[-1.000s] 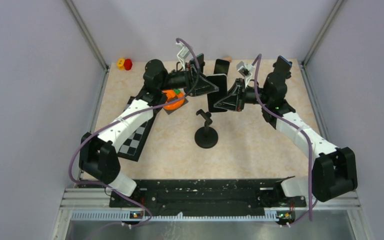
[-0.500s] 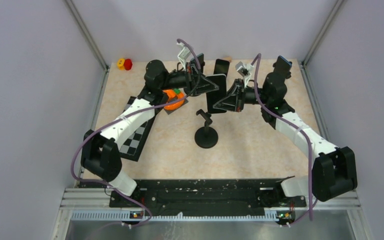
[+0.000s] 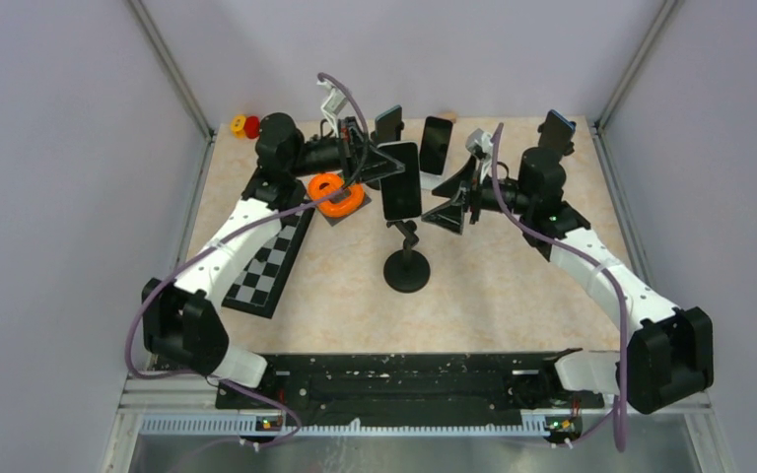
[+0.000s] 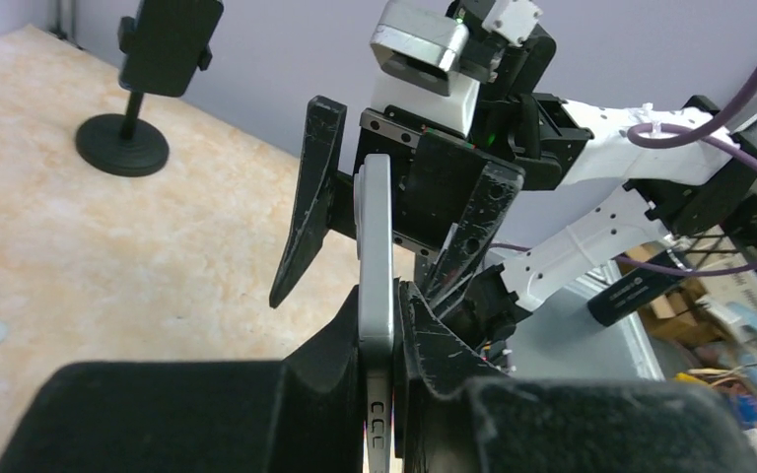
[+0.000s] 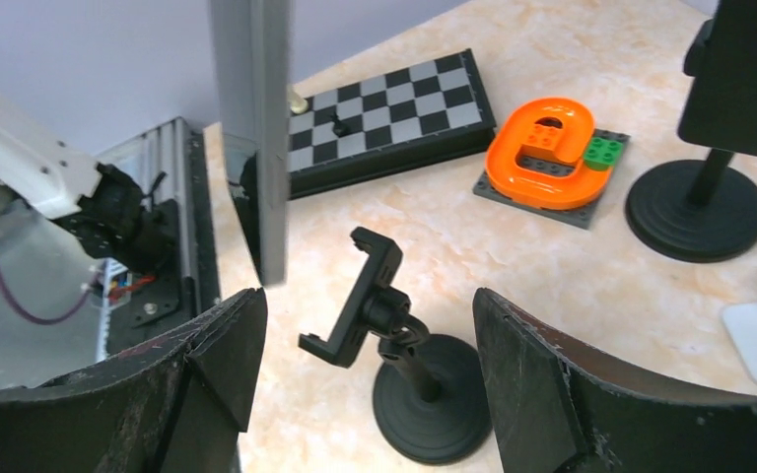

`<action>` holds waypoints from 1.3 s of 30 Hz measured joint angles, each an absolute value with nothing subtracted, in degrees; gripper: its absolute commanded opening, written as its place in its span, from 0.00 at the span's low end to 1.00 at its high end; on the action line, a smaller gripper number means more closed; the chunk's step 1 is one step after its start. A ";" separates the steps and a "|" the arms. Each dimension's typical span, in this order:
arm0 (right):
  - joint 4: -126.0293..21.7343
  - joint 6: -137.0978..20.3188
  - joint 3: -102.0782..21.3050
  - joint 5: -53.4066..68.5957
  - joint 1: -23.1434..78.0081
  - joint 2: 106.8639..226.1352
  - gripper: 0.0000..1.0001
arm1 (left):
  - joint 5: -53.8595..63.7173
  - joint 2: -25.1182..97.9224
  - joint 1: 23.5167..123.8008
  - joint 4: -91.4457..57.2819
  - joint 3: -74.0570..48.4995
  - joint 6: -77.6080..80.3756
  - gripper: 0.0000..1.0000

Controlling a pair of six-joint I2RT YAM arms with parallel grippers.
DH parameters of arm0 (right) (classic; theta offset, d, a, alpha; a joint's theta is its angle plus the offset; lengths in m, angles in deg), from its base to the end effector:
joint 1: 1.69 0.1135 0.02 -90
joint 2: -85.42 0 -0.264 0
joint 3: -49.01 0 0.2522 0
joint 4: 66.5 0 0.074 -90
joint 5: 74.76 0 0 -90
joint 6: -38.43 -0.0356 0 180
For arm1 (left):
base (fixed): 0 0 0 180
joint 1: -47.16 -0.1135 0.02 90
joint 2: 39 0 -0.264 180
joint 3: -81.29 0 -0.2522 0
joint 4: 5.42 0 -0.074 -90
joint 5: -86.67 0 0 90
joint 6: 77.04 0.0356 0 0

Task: Place the phone on the phone stand
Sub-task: Pick up the phone at the center of the board, then install the phone on the phone stand.

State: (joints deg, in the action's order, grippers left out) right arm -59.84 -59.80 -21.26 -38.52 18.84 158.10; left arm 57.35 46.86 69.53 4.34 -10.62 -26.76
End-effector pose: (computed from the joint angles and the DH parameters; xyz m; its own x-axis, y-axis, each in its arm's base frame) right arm 0.2589 0.1276 0.3399 -0.2826 -0.0154 -0.9591 -0.9223 0.2794 0.2672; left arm 0.3048 -0.1590 0.4056 -0.4753 -0.1428 -0.8681 0.8728 0.0481 -0.4858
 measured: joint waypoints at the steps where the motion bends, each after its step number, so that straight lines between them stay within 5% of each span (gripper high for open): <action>1: -58.94 -58.49 -21.26 -37.65 18.99 157.73 0.77 | 57.35 45.72 69.14 2.92 -10.62 -25.43 0.00; 19: -49.61 -46.19 -21.26 -26.46 27.91 157.23 0.77 | 55.50 28.26 68.79 -31.39 -12.90 6.90 0.00; 39: -45.37 -40.59 -21.26 -14.78 34.90 159.94 0.76 | 51.39 22.97 68.79 -40.33 -19.08 15.62 0.00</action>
State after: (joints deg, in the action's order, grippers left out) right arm -45.37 -40.59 -21.26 -14.78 34.90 159.94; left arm 51.39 22.97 68.79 -40.33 -19.08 15.62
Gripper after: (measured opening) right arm 0.768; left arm 0.139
